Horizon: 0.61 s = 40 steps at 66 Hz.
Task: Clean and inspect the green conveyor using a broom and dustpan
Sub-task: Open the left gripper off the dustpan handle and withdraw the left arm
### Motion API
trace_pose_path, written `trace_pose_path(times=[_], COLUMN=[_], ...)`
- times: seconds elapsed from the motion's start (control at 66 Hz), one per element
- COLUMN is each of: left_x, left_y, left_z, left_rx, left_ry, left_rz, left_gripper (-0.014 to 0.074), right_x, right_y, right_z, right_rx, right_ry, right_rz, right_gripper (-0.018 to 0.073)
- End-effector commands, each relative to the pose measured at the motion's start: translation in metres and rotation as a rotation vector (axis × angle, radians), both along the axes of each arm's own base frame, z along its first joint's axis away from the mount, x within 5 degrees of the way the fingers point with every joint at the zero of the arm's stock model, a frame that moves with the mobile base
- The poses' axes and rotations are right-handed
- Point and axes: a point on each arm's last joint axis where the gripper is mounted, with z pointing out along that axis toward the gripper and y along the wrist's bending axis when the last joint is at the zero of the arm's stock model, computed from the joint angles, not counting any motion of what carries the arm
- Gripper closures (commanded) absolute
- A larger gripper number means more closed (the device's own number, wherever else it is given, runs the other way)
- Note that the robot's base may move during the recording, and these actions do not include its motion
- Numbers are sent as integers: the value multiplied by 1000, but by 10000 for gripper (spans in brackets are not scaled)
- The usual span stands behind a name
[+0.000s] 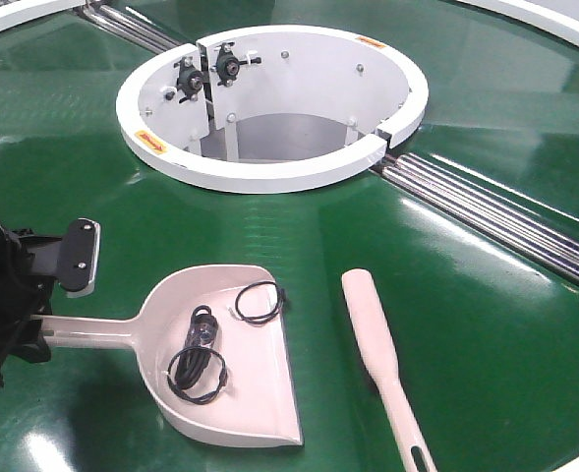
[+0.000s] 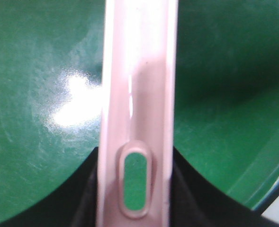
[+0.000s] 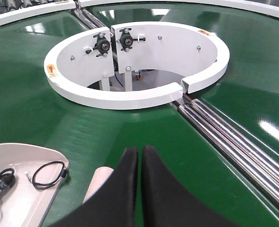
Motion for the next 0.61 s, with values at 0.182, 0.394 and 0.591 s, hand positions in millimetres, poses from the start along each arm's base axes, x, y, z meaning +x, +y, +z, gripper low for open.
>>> trace_pose_path(times=[0.182, 0.394, 0.591], left_x=[0, 0, -3], left_y=[-3, 1, 2], left_z=[16, 16, 22], left_rx=[-25, 20, 15], left_ry=[-65, -59, -85], left_rz=[18, 1, 20], left_gripper=[584, 413, 126], right_x=[0, 0, 0], right_y=[-1, -1, -1], right_z=[16, 16, 16], right_rx=[23, 21, 21], right_ry=[-103, -104, -104], right_rz=[-10, -10, -10], right_gripper=[569, 569, 569])
